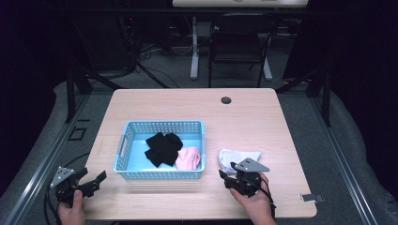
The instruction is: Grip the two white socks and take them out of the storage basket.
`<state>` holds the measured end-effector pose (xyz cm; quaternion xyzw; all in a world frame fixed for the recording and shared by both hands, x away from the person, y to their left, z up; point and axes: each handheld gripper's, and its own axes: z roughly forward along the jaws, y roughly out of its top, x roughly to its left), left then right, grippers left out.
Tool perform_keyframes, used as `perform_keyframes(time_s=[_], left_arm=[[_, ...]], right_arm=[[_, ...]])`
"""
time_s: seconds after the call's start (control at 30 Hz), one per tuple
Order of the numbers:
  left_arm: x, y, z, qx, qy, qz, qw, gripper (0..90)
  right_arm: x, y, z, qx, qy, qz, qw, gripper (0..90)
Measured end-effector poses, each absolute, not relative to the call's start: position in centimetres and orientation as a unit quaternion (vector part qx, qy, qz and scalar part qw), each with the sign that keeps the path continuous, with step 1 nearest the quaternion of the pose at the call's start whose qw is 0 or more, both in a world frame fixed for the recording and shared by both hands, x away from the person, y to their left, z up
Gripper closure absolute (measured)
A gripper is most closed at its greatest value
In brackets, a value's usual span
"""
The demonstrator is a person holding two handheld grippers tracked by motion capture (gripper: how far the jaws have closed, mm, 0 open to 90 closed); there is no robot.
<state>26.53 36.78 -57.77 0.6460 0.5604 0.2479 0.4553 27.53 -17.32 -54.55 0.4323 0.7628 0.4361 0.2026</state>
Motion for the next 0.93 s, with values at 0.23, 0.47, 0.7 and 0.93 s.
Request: perform_keyframes(time_s=[0.23, 0.47, 0.7, 0.93], left_arm=[[26.54, 36.75, -57.78, 0.648, 0.56, 0.247, 0.454, 15.1], [26.55, 36.72, -57.78, 0.648, 0.56, 0.247, 0.453, 15.1], [26.56, 36.69, -57.77, 0.649, 0.56, 0.247, 0.452, 15.1], [26.54, 36.73, -57.77, 0.648, 0.56, 0.247, 0.453, 15.1]], right_arm=[[27.93, -17.01, -55.22, 0.435, 0.766, 0.435, 0.187, 45.1], [28.06, -16.94, -55.58, 0.427, 0.769, 0.438, 0.187, 45.1], [28.04, -16.89, -55.68, 0.422, 0.773, 0.433, 0.192, 45.1], [28.24, -17.7, -55.48, 0.44, 0.757, 0.443, 0.192, 44.8]])
